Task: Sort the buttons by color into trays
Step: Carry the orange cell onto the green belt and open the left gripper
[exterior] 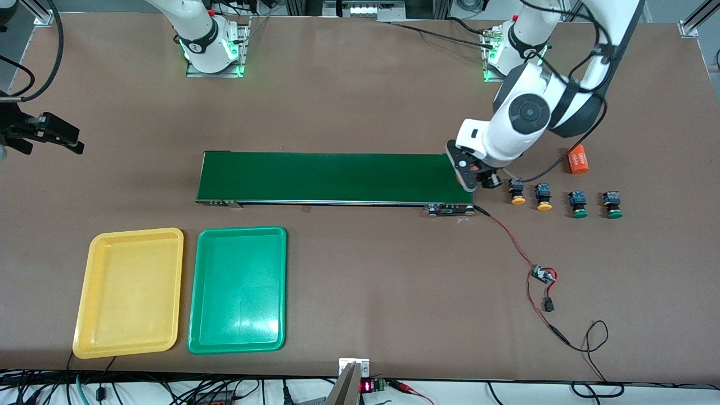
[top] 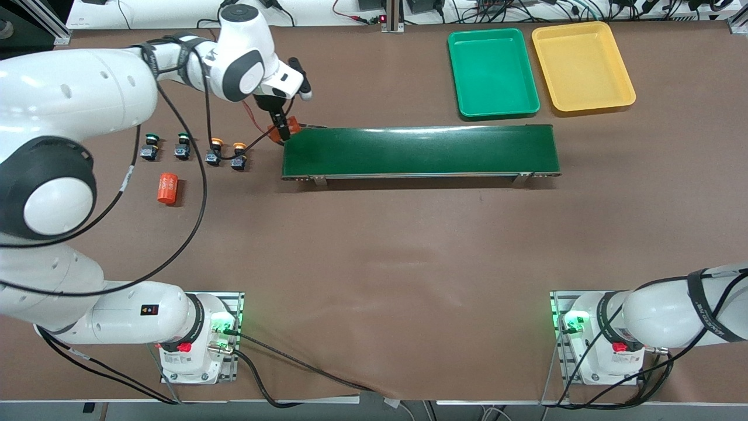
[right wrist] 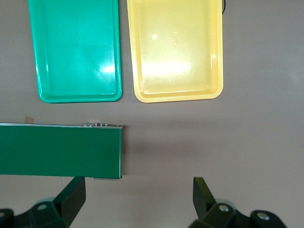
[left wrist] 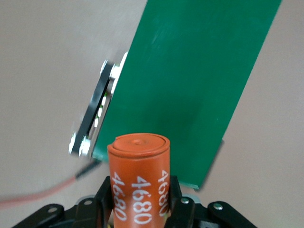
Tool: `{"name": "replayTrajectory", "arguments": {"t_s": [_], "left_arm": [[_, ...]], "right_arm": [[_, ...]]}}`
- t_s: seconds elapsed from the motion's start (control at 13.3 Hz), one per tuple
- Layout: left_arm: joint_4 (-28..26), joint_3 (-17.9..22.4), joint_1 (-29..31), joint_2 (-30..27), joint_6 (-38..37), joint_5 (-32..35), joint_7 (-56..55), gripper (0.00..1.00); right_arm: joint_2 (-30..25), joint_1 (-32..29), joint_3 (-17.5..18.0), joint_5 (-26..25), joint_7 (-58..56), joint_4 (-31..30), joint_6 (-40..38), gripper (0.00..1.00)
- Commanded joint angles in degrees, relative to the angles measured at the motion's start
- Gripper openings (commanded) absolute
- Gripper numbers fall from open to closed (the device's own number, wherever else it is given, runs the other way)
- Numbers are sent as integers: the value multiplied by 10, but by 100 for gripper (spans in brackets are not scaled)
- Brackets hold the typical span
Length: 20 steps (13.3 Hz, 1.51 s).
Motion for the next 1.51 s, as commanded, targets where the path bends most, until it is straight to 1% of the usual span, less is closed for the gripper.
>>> {"name": "replayTrajectory", "arguments": {"t_s": [0.0,0.23,0.38,0.45,0.53,0.6,0.68,0.98,1.05,1.21,1.36,1.43], "left_arm": [[20,-3,-23,36,25,27,46,15],[19,-3,-55,59,51,68,46,15],[18,-4,-57,68,54,103,46,16],[16,-4,-58,68,54,106,46,17],[16,-4,-61,72,53,106,45,26],[17,-4,-61,73,53,106,45,53],[17,-4,-61,73,50,111,46,99],[23,-5,-57,65,44,115,42,100],[24,-5,-51,50,38,114,43,100],[46,-5,-40,28,-22,112,39,100],[99,-5,-22,21,-119,106,35,100],[125,-5,-12,21,-155,105,21,100]], "right_arm": [[-10,-1,3,1,3,-9,3,100],[-10,-1,3,1,3,-9,0,100],[-10,-1,3,1,3,-7,-2,100],[-10,-1,3,1,3,-7,-5,100],[-10,-1,3,1,3,-7,-6,100],[-10,-1,3,1,3,-7,-6,100],[-11,-1,3,1,3,-7,-6,100],[-10,-1,3,1,3,-7,-5,100],[-10,-1,3,1,3,-7,-5,100],[-10,-1,3,1,3,-7,-5,100],[-10,-1,3,1,3,-7,-5,100],[-10,-1,3,1,3,-7,-3,100]]}}
